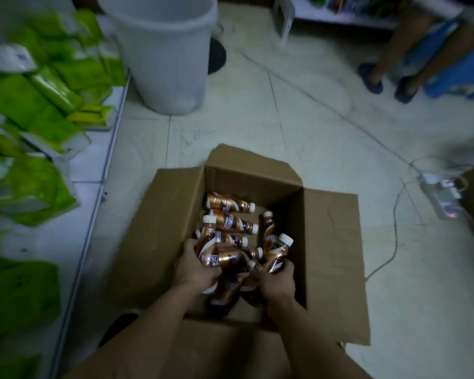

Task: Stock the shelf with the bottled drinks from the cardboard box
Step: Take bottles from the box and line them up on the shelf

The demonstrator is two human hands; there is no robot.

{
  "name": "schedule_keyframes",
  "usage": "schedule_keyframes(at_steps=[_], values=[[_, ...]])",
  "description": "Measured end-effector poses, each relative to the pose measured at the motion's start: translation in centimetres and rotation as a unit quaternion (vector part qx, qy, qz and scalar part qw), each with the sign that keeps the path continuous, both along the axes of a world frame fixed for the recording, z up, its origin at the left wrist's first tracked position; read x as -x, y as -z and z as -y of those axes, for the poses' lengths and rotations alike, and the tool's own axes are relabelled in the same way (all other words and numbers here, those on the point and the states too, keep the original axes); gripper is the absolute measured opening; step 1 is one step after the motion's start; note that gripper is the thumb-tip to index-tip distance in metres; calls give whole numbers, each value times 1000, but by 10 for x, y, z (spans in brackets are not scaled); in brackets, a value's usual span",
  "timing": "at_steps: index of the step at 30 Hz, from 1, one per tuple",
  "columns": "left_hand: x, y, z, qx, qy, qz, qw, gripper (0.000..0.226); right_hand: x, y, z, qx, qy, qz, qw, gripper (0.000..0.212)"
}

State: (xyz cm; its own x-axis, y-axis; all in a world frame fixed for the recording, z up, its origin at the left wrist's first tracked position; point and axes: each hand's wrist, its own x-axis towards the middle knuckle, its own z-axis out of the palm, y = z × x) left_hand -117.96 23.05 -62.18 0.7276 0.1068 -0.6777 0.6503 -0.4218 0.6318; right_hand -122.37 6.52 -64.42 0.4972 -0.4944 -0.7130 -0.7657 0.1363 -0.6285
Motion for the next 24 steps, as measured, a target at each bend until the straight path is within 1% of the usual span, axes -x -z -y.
schedule_keyframes(at_steps=[2, 5, 8, 12, 16, 20, 24], values=[[-3, -43, -5, 29, -5, 48, 998, 77, -2, -37, 1, 13, -37, 49, 998, 80], [-3, -113, -14, 81, 11, 136, 987, 74, -8, -104, 2, 55, -106, 112, 986, 62], [5, -183, -23, 109, 39, 221, 968, 76, -8, -178, 1, 66, -133, 208, 967, 47], [24, -266, -33, 116, 46, 340, 932, 76, 10, -276, -4, 59, -147, 341, 927, 52], [48, -345, -44, 114, 51, 434, 892, 77, 34, -360, -10, 81, -169, 435, 881, 61], [63, -408, -65, 81, 50, 503, 859, 81, 51, -431, -21, 99, -195, 500, 838, 63], [67, -454, -87, 43, 38, 544, 837, 81, 51, -474, -43, 104, -216, 537, 809, 60]])
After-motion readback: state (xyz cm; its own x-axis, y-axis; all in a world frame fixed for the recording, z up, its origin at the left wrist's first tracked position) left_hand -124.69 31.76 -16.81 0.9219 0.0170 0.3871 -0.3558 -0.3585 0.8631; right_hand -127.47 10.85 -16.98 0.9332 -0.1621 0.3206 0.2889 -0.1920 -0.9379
